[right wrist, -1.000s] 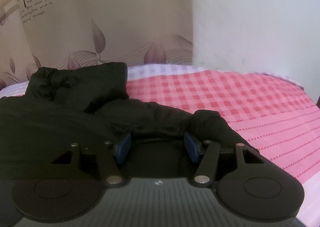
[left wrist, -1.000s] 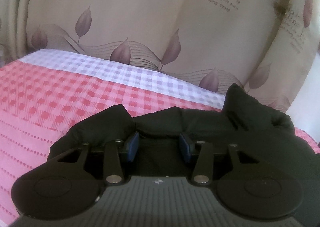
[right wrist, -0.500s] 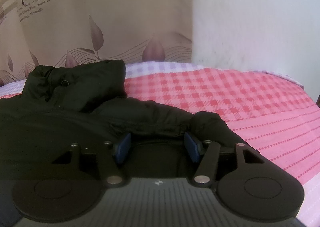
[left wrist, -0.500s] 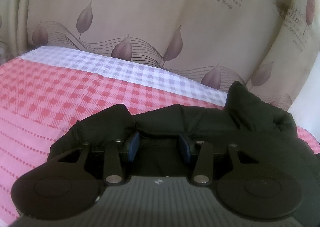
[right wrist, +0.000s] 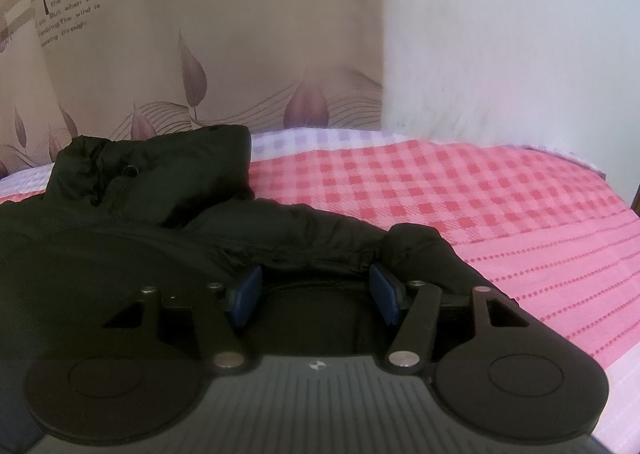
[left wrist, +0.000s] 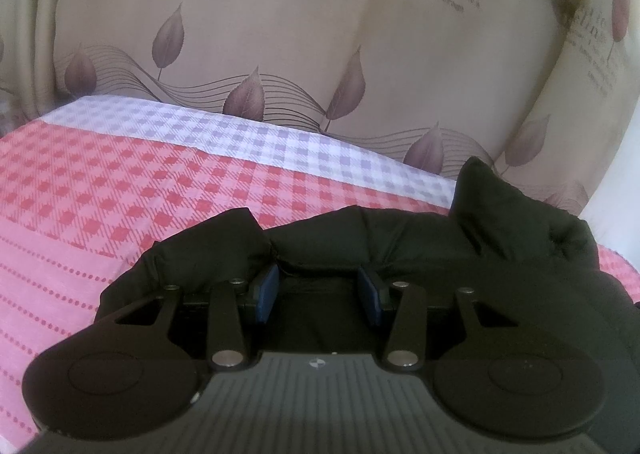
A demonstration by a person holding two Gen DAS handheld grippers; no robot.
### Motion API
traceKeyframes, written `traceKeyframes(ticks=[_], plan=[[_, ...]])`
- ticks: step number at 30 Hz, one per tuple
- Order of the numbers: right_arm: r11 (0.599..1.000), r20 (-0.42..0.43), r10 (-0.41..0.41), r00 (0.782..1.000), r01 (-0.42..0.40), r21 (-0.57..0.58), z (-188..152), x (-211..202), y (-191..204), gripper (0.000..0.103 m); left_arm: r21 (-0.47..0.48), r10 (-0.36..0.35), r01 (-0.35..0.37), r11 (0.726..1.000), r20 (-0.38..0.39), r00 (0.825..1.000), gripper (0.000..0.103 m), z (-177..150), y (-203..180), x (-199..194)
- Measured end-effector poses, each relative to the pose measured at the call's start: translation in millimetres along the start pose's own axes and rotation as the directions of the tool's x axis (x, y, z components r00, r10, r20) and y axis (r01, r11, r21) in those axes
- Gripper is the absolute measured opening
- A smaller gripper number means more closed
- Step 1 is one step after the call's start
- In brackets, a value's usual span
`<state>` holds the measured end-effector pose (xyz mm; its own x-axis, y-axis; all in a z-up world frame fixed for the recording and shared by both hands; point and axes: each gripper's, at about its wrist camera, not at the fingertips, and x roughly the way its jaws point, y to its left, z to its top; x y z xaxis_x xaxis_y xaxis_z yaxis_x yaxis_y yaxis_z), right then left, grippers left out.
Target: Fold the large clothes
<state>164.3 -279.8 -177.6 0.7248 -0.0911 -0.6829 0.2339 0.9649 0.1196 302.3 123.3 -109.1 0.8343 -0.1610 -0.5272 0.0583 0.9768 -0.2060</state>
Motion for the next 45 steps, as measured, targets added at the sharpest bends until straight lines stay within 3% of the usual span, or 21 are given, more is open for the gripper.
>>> traceKeyframes(ticks=[27,30,32,34,37,40,42,45], plan=[[0.999,0.003,-0.008,1.000,0.008,-0.041,3,-2,5,0.066,0.029,0.011,-0.011,1.000,0.000,1.000,0.049,0,-3,-2],[0.998,0.004,-0.017,1.000,0.017,-0.052,2,-2,7,0.067,0.015,-0.037,0.037,0.999,0.000,0.999,0.062,2,1,-5],[0.998,0.005,-0.022,1.000,0.022,-0.058,2,-2,8,0.067,-0.004,-0.103,0.103,0.995,-0.006,0.995,0.085,6,6,-11],[0.998,0.006,-0.022,1.000,0.022,-0.059,2,-2,8,0.067,-0.037,-0.151,0.150,0.988,-0.016,0.988,0.103,13,12,-24],[0.998,0.008,-0.021,1.000,0.022,-0.058,2,-3,8,0.068,-0.018,-0.157,0.157,0.987,0.009,0.988,0.101,30,25,-48],[0.997,0.014,-0.030,0.999,0.030,-0.068,1,-3,9,0.069,0.092,-0.141,0.141,0.986,-0.004,0.990,0.088,45,44,-60],[0.997,0.018,-0.035,0.999,0.036,-0.074,1,-3,10,0.070,0.122,-0.122,0.126,0.984,-0.039,0.992,0.084,48,60,-59],[0.996,0.023,-0.037,0.999,0.039,-0.077,1,-4,10,0.071,0.076,-0.179,0.189,0.979,-0.126,0.976,0.076,47,89,-49]])
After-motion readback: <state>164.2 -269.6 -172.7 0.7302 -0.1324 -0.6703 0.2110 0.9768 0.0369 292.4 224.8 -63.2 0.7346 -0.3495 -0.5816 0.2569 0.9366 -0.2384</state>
